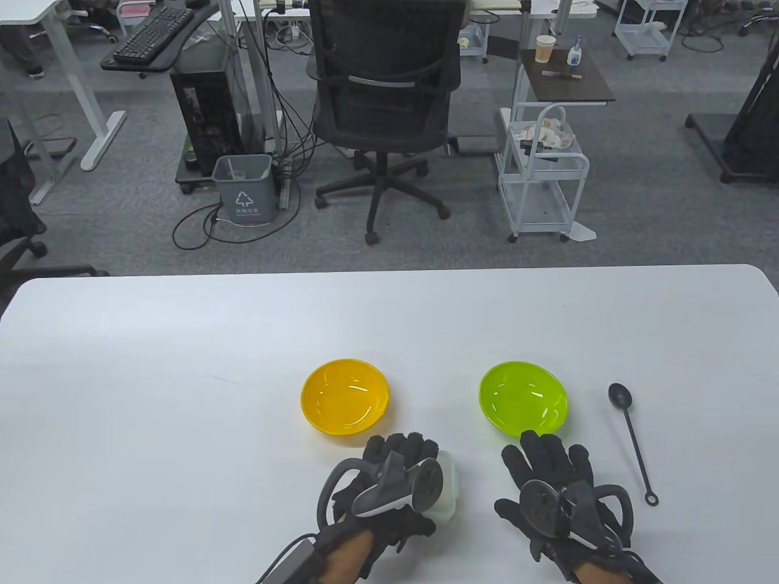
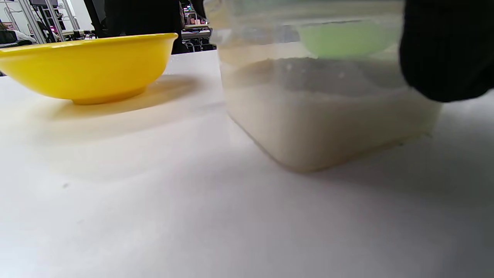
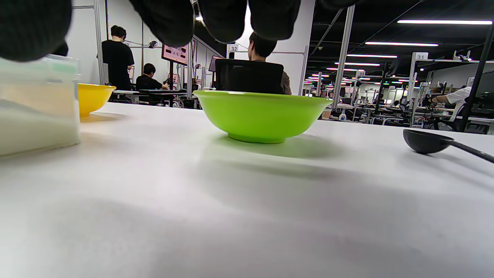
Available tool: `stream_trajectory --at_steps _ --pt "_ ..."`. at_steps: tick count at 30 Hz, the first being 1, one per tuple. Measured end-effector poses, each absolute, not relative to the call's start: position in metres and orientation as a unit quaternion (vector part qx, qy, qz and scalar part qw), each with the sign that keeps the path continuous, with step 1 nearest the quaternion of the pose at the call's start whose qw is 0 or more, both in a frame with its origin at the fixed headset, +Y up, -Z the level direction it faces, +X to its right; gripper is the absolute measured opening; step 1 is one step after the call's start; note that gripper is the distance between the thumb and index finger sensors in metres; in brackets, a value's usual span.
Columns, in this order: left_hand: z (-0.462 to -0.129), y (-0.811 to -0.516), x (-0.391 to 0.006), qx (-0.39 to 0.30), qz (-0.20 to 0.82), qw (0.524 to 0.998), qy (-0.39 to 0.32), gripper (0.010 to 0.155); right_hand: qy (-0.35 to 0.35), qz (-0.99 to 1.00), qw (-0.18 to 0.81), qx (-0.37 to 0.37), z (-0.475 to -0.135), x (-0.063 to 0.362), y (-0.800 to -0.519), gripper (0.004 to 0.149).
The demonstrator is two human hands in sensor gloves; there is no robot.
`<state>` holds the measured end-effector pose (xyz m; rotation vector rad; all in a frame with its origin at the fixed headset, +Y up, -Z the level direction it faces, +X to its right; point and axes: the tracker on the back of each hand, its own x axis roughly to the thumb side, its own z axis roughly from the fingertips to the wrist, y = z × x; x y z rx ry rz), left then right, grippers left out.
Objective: Scoop white sugar from container into bowls
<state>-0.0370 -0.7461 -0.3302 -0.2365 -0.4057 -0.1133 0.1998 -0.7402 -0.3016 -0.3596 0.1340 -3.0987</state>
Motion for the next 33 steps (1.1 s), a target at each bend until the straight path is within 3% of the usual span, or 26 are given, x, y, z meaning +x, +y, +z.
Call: stream_trajectory --at_steps 8,15,24,30,33 --pt "-0.329 -0.746 -0.037 -0.119 -0.054 0.972 -0.197 0.113 0.042 -0.993 0.01 -0.114 -0.301 0.2 -0.74 0.079" --pt "-0.331 -0.74 -0.044 -0.151 0.013 0.969 -0.196 0.113 0.042 -0.993 0.0 -0.114 -0.301 0.199 -0.738 0.079" --pt "-0.34 -0.713 -0.091 -0.131 0.147 0.968 -0.158 0.106 0.045 -0.99 -0.084 -0.105 -0.302 0.188 -0.724 0.077" --pt "-0.341 -0.73 -0.116 -0.117 0.21 0.965 -0.107 0.094 -0.063 -0.974 -0.206 -0.068 -0.316 0.17 -0.725 0.073" --pt "-0.342 -0.745 -0.117 -0.149 0.235 0.958 -0.074 0.086 -0.131 -0.949 -0.285 -0.025 -0.327 0.159 -0.739 0.07"
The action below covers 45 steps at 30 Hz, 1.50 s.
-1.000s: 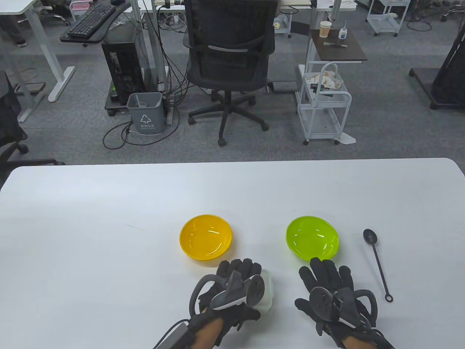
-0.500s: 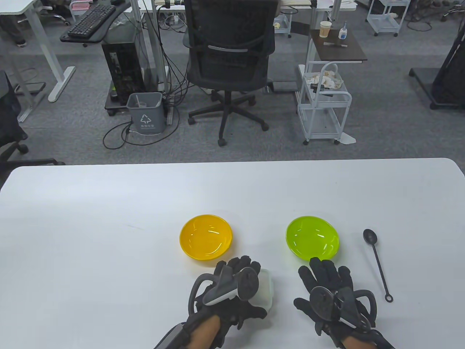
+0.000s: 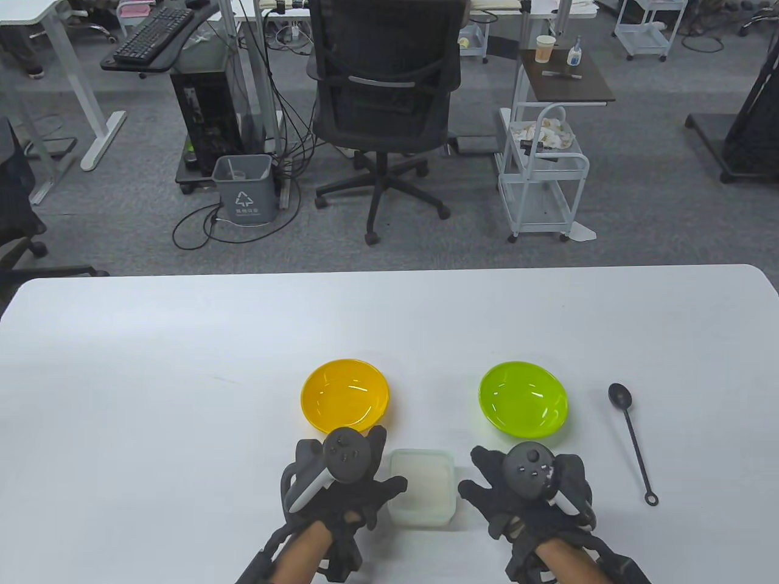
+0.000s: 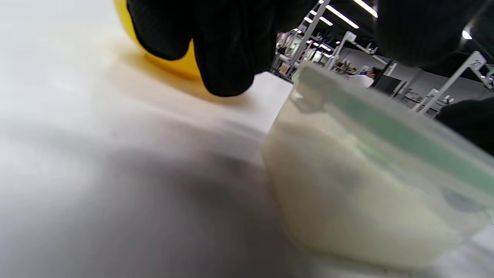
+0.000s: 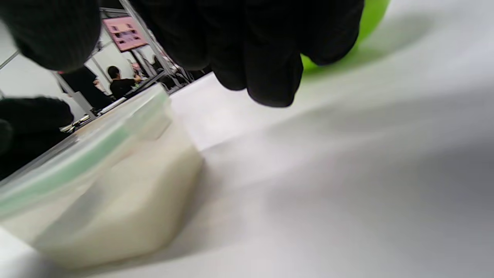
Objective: Scoop white sugar from container into bowls
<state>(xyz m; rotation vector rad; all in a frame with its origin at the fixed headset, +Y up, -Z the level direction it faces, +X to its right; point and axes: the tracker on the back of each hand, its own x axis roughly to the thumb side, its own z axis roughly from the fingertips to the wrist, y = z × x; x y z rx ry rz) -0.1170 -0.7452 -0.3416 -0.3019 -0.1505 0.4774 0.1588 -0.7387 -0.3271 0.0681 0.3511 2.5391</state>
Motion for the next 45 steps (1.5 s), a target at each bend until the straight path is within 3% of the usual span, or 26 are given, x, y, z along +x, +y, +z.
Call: stream_trajectory --at_steps 4,8,17,24,26,33,45 --pt "-0.342 -0.757 -0.114 -0.186 0.247 0.949 -0.059 0.072 0.162 0.925 0.341 -0.025 -0.335 0.15 -0.754 0.064" --pt "-0.341 -0.761 -0.117 -0.194 0.268 0.943 -0.035 0.066 0.192 0.909 0.368 -0.027 -0.338 0.149 -0.768 0.059" --pt "-0.348 -0.776 -0.127 -0.271 0.36 0.893 0.008 0.064 0.239 0.853 0.459 -0.071 -0.34 0.157 -0.782 0.056" --pt "-0.351 -0.782 -0.129 -0.305 0.385 0.871 0.032 0.066 0.218 0.858 0.458 -0.084 -0.338 0.16 -0.78 0.048" --pt "-0.35 -0.781 -0.136 -0.286 0.386 0.875 0.054 0.06 0.209 0.864 0.451 -0.084 -0.337 0.16 -0.779 0.048" --pt "-0.347 -0.776 -0.131 -0.257 0.362 0.895 0.036 0.053 0.175 0.891 0.412 -0.071 -0.334 0.156 -0.775 0.049" --pt "-0.34 -0.758 -0.121 -0.16 0.251 0.955 0.002 0.057 0.084 0.95 0.301 -0.026 -0.328 0.147 -0.762 0.052"
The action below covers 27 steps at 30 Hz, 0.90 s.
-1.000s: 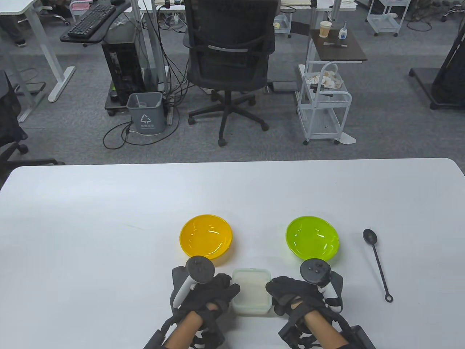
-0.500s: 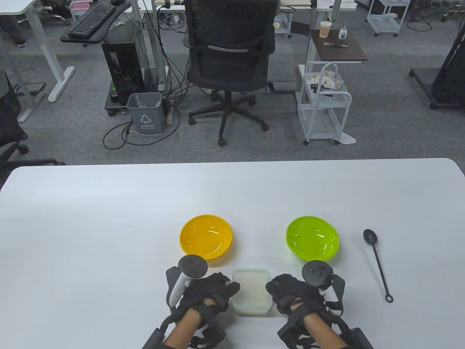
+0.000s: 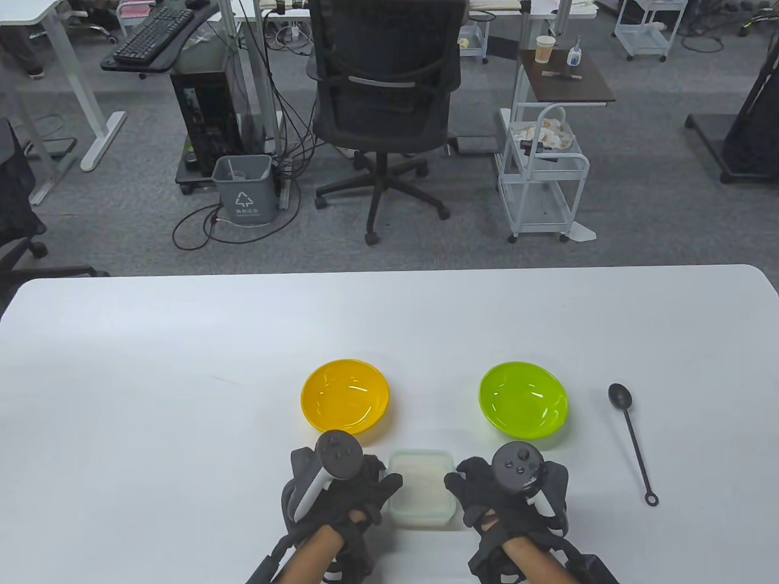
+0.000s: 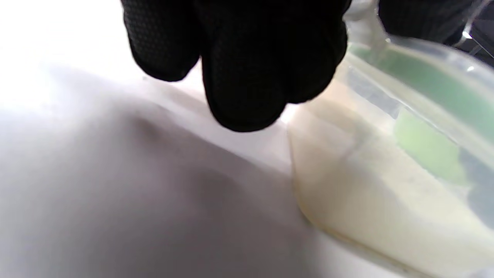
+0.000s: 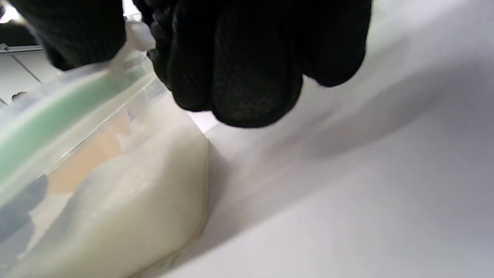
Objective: Scoop white sugar from container into bowls
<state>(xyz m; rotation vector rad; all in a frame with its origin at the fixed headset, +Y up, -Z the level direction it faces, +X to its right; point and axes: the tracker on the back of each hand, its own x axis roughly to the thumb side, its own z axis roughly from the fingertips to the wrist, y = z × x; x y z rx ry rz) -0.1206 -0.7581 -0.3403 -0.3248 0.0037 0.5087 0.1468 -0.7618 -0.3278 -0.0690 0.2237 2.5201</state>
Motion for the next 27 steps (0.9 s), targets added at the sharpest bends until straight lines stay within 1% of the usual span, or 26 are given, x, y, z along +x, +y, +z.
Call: stream_trajectory --at_steps 7,9,10,11,12,15,17,19,23,27 --pt "-0.335 -0.74 -0.104 -0.09 0.15 0.984 -0.039 0.073 0.021 0.978 0.205 0.03 -0.323 0.139 -0.749 0.057" --pt "-0.334 -0.733 -0.098 -0.081 0.13 0.987 -0.056 0.082 0.002 0.983 0.175 0.045 -0.32 0.141 -0.744 0.06" --pt "-0.334 -0.727 -0.094 -0.08 0.122 0.986 -0.08 0.085 -0.014 0.986 0.155 0.06 -0.319 0.143 -0.739 0.062" --pt "-0.335 -0.723 -0.09 -0.091 0.113 0.983 -0.109 0.089 -0.026 0.988 0.132 0.078 -0.316 0.145 -0.733 0.064" --pt "-0.335 -0.72 -0.087 -0.098 0.105 0.982 -0.122 0.091 -0.031 0.989 0.118 0.087 -0.315 0.147 -0.73 0.066" --pt "-0.333 -0.711 -0.073 -0.12 0.058 0.977 -0.166 0.098 -0.078 0.989 0.048 0.113 -0.31 0.159 -0.715 0.072" --pt "-0.334 -0.711 -0.066 -0.153 0.03 0.97 -0.185 0.103 -0.101 0.988 0.01 0.118 -0.308 0.169 -0.709 0.074" --pt "-0.334 -0.715 -0.06 -0.179 0.021 0.965 -0.192 0.106 -0.11 0.987 -0.019 0.117 -0.306 0.179 -0.706 0.075" --pt "-0.338 -0.729 -0.055 -0.224 0.013 0.953 -0.202 0.111 -0.103 0.989 -0.03 0.103 -0.304 0.201 -0.71 0.08" --pt "-0.339 -0.74 -0.058 -0.228 0.009 0.952 -0.203 0.114 -0.097 0.99 -0.03 0.093 -0.303 0.213 -0.72 0.082"
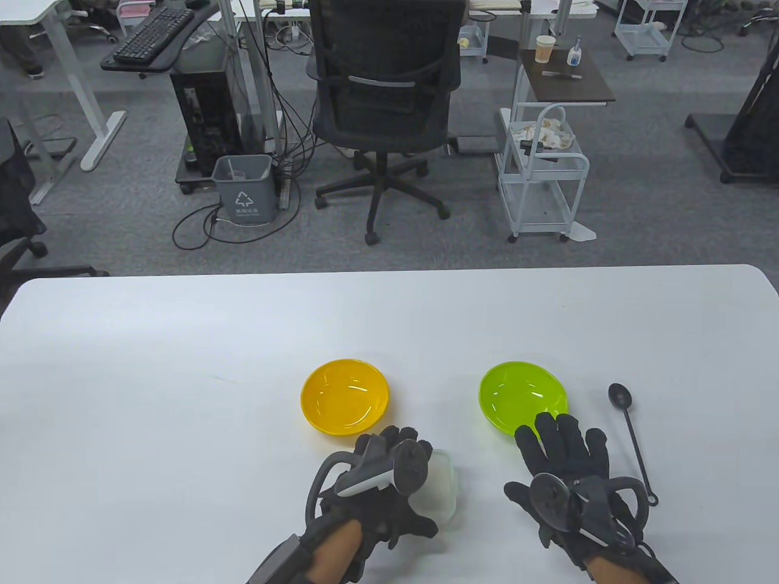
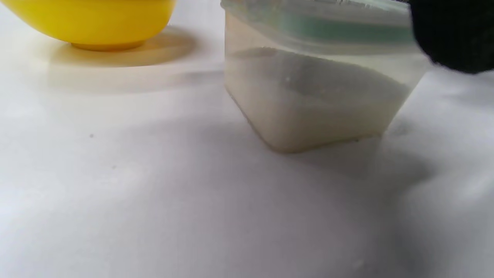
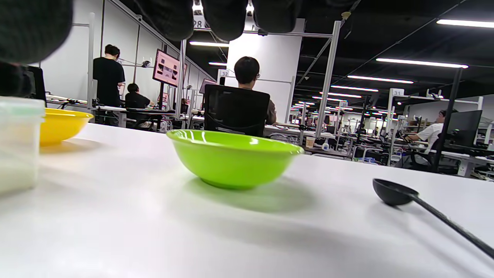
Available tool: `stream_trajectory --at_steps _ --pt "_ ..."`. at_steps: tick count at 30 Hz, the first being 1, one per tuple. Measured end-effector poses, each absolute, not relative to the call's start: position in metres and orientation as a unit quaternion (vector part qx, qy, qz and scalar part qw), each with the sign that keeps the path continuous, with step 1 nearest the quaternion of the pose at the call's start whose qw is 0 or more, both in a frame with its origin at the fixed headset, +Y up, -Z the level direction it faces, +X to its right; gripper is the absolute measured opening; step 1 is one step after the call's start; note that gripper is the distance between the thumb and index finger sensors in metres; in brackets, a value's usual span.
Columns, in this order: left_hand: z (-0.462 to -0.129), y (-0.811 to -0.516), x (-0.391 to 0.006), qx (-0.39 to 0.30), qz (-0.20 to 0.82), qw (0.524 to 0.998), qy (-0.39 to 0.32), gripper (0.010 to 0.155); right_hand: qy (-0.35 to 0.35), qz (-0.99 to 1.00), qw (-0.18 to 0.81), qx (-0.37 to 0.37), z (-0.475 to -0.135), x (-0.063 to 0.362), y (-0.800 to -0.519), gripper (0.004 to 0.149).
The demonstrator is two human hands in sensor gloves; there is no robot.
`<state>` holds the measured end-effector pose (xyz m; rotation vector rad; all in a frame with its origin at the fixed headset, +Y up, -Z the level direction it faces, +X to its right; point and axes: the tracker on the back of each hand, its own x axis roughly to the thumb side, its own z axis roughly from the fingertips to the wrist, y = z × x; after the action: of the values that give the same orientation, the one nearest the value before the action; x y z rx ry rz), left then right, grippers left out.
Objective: Scoop white sugar from container into bowls
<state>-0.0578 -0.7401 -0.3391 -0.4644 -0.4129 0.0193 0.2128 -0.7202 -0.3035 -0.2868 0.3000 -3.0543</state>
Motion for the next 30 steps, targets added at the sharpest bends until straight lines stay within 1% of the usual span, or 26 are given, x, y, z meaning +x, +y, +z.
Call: stream_trajectory --at_steps 2,9,17,30 --pt "-0.3392 -0.7435 -0.0599 -0.223 0.013 0.953 -0.206 0.115 0.085 -0.993 0.014 -0.083 -0.3059 0.217 -0.7269 0.083" --pt "-0.3397 -0.7449 -0.0633 -0.216 0.036 0.953 -0.21 0.111 0.084 -0.993 0.009 -0.084 -0.3048 0.216 -0.7286 0.083" --pt "-0.3401 -0.7448 -0.0627 -0.198 0.033 0.956 -0.214 0.11 0.08 -0.993 0.011 -0.09 -0.3048 0.2109 -0.732 0.083" --pt "-0.3408 -0.7426 -0.0631 -0.199 0.041 0.955 -0.215 0.109 0.08 -0.993 0.0 -0.083 -0.3056 0.2137 -0.7319 0.082"
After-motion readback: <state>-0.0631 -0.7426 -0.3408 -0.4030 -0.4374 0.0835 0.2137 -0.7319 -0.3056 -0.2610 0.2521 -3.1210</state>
